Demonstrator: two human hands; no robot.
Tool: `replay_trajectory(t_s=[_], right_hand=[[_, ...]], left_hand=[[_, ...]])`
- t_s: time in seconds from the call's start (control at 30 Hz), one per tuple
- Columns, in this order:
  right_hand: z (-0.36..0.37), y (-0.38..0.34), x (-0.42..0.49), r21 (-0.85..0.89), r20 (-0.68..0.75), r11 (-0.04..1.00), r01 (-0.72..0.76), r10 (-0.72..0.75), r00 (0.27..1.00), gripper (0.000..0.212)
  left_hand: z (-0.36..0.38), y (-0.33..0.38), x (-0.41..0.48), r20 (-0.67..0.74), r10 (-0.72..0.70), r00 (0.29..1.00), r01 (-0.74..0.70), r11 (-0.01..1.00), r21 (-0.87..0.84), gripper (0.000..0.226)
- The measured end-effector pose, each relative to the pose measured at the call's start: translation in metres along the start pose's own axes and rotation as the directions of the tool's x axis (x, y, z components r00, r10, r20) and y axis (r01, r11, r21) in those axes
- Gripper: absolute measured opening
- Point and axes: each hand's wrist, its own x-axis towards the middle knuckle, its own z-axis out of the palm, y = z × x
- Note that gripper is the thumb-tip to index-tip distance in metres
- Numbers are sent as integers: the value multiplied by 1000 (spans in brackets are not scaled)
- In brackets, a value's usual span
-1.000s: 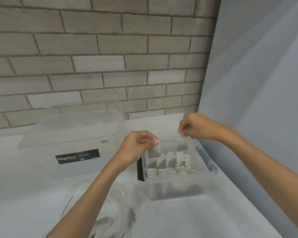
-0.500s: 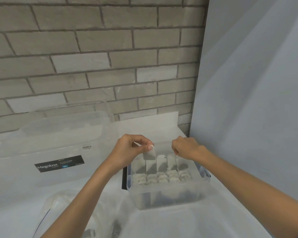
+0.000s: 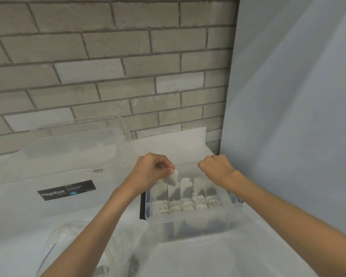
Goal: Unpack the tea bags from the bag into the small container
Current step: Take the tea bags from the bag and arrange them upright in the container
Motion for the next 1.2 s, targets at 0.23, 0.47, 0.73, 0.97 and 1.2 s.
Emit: replay_trajectory(t_s=[0.23, 0.47, 0.73, 0.97, 1.2], right_hand=[[-20, 19, -14, 210, -159, 973, -92, 127, 979, 22], [-25, 38, -31, 316, -203, 937, -150, 222, 954, 25], [-13, 49, -50, 368, -182, 909, -197, 278, 943, 26], [-12, 53, -57, 379, -178, 903, -202, 285, 942, 26], [-17, 52, -53, 404, -155, 894, -197, 279, 948, 24]], left_hand=[[32, 16, 21, 69, -19, 997, 17, 999, 34, 4], [87, 28, 44, 208, -130, 969, 145, 988, -60, 11], [132, 16, 58, 230, -231, 945, 251, 966, -62, 6], [147, 10, 66, 169, -167, 971, 147, 981, 126, 7], [134, 12, 67, 111, -122, 986, 91, 964, 250, 11]])
